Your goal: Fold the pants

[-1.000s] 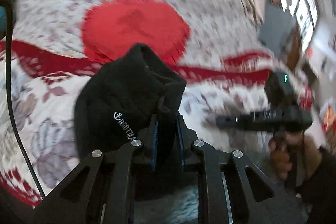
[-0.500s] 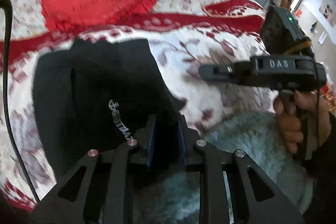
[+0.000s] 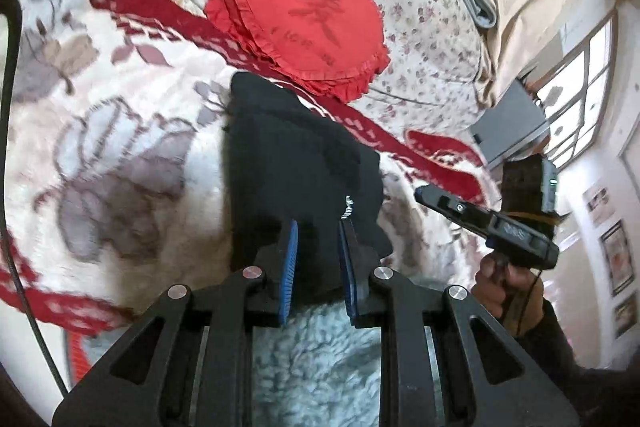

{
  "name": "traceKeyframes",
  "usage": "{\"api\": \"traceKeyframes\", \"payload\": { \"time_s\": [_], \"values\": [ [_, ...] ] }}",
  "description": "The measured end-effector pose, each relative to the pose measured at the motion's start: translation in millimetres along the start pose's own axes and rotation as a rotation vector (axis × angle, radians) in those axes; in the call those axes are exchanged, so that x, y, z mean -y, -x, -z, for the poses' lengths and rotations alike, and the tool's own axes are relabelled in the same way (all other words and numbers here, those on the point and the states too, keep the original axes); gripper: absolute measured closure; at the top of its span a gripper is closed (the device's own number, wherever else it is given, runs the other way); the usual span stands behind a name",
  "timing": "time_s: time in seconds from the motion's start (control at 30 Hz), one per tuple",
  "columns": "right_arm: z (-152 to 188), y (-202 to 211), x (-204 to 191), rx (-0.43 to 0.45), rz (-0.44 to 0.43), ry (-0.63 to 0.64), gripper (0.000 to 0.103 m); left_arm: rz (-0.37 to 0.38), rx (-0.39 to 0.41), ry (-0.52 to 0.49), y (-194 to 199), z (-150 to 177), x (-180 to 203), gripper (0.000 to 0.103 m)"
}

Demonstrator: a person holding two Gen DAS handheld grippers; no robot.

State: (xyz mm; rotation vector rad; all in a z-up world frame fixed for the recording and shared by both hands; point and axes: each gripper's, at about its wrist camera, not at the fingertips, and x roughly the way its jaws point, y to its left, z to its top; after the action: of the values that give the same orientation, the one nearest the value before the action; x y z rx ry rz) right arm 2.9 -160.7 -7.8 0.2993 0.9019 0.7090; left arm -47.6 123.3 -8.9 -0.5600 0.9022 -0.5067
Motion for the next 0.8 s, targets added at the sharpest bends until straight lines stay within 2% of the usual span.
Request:
{"api": "traceKeyframes", "payload": {
  "time_s": [0.1, 0.13, 0.17, 0.2, 0.27, 0.3, 0.37, 0.43, 0.5, 0.53, 0.57, 0.6, 0.67, 0.73, 0.8],
  "values": [
    [-6.6, -20.4, -42.3, -0.092, -0.057, 0.196, 0.084, -0.038, -0.108, -0.021, -27.5, -2.0, 1.0, 0.085],
    [-4.6, -32.0, -51.7, -0.154, -0.058, 0.262, 0.084, -0.065, -0.151, -0.012, -38.0, -3.1, -2.3, 0.086],
    [-1.0, -46.5, -57.5, -0.227, -0.037, 0.320, 0.084, -0.108, -0.199, 0.011, -49.5, -4.4, -9.5, 0.096],
    [4.8, -62.5, -57.6, -0.299, 0.019, 0.368, 0.084, -0.139, -0.235, 0.048, -58.8, -7.1, -19.4, 0.101],
    [20.2, -98.4, -44.0, -0.415, 0.261, 0.462, 0.085, -0.097, -0.261, 0.062, -65.6, -11.2, -25.8, 0.101],
    [18.9, -102.3, -38.3, -0.422, 0.258, 0.433, 0.085, -0.103, -0.267, 0.043, -67.3, -13.0, -25.2, 0.101],
    [9.1, -100.2, -31.9, -0.422, 0.225, 0.360, 0.085, -0.114, -0.281, 0.006, -67.3, -15.2, -18.8, 0.101],
    [10.1, -98.0, -28.5, -0.406, 0.203, 0.340, 0.085, -0.124, -0.268, -0.090, -59.7, -18.0, -0.5, 0.101],
    [10.2, -87.5, -30.7, -0.377, 0.169, 0.330, 0.085, -0.078, -0.224, -0.118, -47.3, -26.6, 12.0, 0.100],
    [10.5, -82.0, -31.7, -0.361, 0.145, 0.332, 0.085, -0.040, -0.176, -0.119, -37.6, -37.0, 19.5, 0.099],
    [7.8, -70.8, -35.5, -0.328, 0.102, 0.334, 0.085, -0.033, -0.146, -0.120, -33.7, -43.6, 21.6, 0.099],
    [5.6, -61.5, -37.3, -0.297, 0.079, 0.335, 0.085, -0.042, -0.095, -0.115, -30.5, -57.6, 23.8, 0.099],
    [-8.4, -45.1, -40.3, -0.206, 0.065, 0.319, 0.084, -0.067, -0.061, -0.083, -37.9, -77.3, 19.7, 0.099],
    [-26.4, -41.5, -38.8, -0.144, 0.076, 0.285, 0.084, -0.119, -0.065, -0.013, -58.4, -98.1, 6.0, 0.099],
    [-41.1, -55.1, -34.5, -0.135, 0.101, 0.259, 0.084, -0.178, -0.104, 0.054, -83.0, -105.9, -12.7, 0.099]
  ]
}}
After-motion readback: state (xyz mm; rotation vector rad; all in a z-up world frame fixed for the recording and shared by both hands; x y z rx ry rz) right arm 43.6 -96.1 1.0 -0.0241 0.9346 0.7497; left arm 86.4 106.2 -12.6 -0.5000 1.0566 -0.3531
